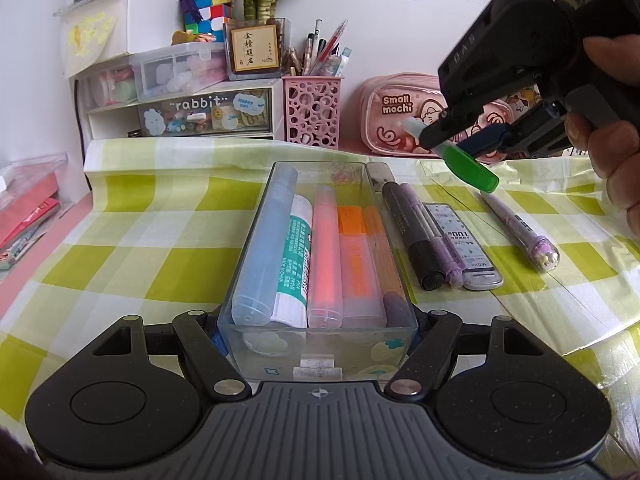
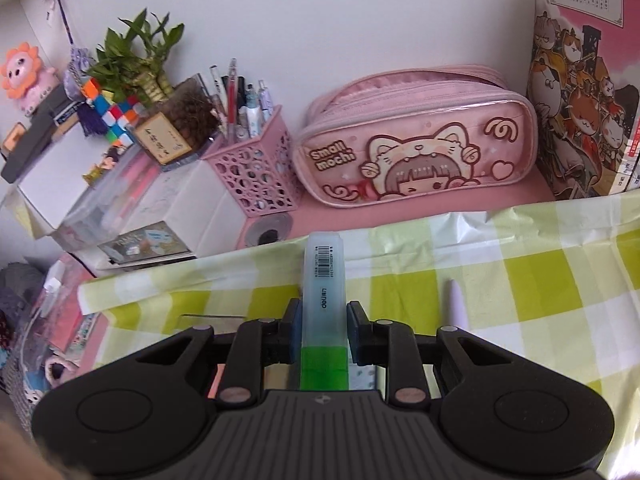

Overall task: Organize stationery
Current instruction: 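Carry the green highlighter into the clear box and open the right tool, then move the right tool to the black marker and grasp it, then lower the black marker into the clear box and open the right tool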

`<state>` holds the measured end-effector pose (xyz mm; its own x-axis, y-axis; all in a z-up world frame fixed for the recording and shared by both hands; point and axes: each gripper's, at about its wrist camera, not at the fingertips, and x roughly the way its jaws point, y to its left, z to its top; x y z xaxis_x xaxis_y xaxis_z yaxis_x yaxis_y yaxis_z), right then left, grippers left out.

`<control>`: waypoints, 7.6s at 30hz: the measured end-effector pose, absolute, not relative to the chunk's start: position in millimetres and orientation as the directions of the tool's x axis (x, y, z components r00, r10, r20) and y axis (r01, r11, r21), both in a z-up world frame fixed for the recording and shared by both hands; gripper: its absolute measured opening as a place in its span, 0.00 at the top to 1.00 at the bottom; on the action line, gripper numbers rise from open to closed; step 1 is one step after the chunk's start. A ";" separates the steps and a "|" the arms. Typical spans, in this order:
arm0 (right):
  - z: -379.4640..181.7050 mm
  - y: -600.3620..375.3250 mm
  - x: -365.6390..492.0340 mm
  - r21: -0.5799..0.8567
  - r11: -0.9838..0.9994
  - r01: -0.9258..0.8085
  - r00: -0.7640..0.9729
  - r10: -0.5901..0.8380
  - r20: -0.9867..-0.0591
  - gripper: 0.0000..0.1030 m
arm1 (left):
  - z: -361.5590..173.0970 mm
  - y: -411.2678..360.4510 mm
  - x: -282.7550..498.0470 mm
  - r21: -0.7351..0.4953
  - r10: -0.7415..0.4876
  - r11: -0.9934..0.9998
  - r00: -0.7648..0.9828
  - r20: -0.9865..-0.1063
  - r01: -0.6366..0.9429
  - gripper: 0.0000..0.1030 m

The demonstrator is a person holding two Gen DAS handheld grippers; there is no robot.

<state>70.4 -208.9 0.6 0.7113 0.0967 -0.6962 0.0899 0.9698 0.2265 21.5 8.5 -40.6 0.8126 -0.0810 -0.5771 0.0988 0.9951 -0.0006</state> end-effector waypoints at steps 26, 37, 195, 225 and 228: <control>-29.7 -124.9 76.1 0.228 0.974 0.008 0.566 0.183 -0.804 0.85 | -40.6 8.5 21.0 -0.001 -0.082 0.995 0.813 -0.577 0.099 0.29; -28.5 -120.4 56.0 0.195 0.980 -0.035 0.545 0.183 -0.818 0.85 | -40.0 6.4 20.6 -0.001 -0.084 0.995 0.813 -0.576 0.102 0.29; -21.6 -120.1 76.1 0.270 0.961 -0.055 0.563 0.253 -0.787 0.90 | -39.0 13.8 17.8 0.010 -0.036 0.999 0.817 -0.575 0.051 0.29; -24.2 -109.0 55.8 0.203 0.957 -0.206 0.521 0.283 -0.805 1.00 | -39.2 13.9 17.5 0.010 -0.036 0.999 0.818 -0.574 0.051 0.29; -12.8 -114.7 42.7 0.158 0.965 -0.208 0.598 0.253 -0.760 1.00 | -39.2 13.9 17.5 0.010 -0.036 0.999 0.818 -0.574 0.050 0.29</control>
<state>42.7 -114.7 -12.8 0.5982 0.2529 -0.7603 -0.2078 0.9654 0.1576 17.5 13.9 -39.2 0.8180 -0.0355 -0.5741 0.0504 0.9987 0.0100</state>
